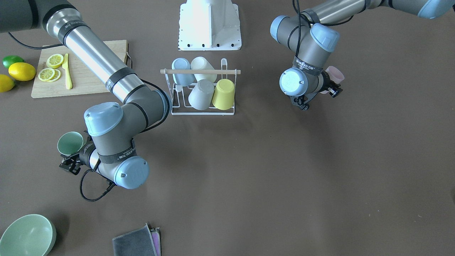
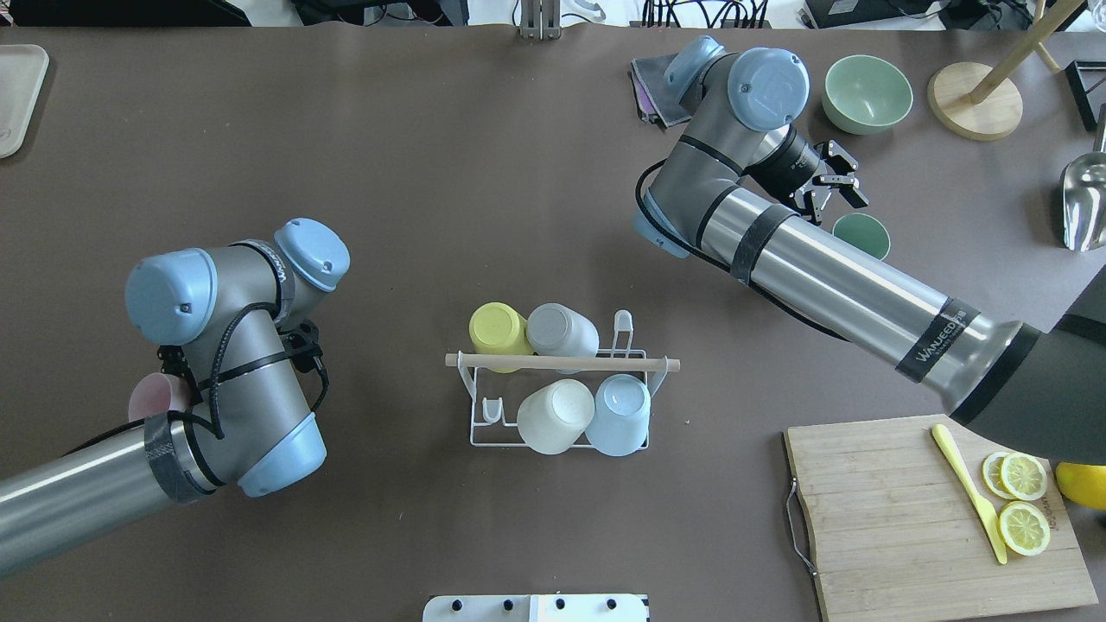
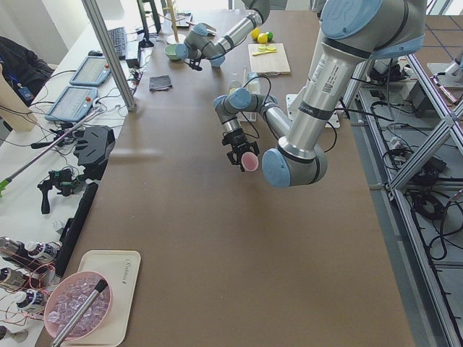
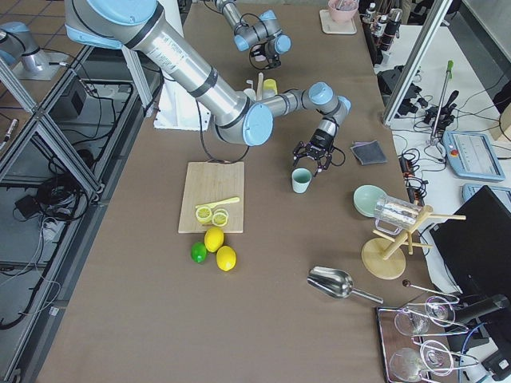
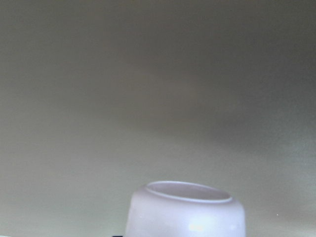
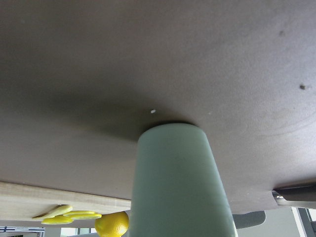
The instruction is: Place cup on cup holder
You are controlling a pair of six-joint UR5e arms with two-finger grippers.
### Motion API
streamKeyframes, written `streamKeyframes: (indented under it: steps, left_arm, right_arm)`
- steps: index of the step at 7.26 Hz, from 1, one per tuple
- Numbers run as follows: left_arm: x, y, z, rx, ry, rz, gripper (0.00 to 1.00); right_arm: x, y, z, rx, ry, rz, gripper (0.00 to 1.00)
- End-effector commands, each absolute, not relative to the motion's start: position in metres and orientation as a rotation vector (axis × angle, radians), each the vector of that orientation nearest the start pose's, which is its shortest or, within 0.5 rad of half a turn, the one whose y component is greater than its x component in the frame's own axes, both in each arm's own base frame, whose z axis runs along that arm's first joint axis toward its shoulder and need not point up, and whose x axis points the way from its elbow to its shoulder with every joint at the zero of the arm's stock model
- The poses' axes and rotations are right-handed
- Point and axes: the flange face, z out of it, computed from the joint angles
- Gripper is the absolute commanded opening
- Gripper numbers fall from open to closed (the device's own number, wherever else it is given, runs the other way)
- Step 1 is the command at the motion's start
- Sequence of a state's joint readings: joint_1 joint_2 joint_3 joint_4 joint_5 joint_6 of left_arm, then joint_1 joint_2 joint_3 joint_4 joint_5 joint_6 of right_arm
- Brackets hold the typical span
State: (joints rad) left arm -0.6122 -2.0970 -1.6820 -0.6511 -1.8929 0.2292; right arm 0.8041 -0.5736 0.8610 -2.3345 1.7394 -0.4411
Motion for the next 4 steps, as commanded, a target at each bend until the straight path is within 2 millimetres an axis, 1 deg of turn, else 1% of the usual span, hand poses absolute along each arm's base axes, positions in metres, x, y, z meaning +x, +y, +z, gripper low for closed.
streamKeyframes:
  steps: [1,2,3,4]
  left_arm:
    - [0.371,-0.465,0.381,-0.272,0.226,1.098,0.57]
    - [0.346,-0.474,0.359,-0.189,0.206,1.106,0.57]
    - [0.332,-0.481,0.347,-0.146,0.212,1.099,0.57]
    - [0.308,-0.486,0.331,-0.087,0.226,1.070,0.56]
  right_arm:
    - [-0.458,-0.639,0.414,-0.515,-0.048,-1.164,0.99]
    - [-0.460,-0.637,0.417,-0.518,-0.044,-1.169,0.99]
    - [-0.466,-0.634,0.419,-0.512,-0.041,-1.181,0.99]
    - [-0.467,-0.631,0.423,-0.514,-0.042,-1.191,0.99]
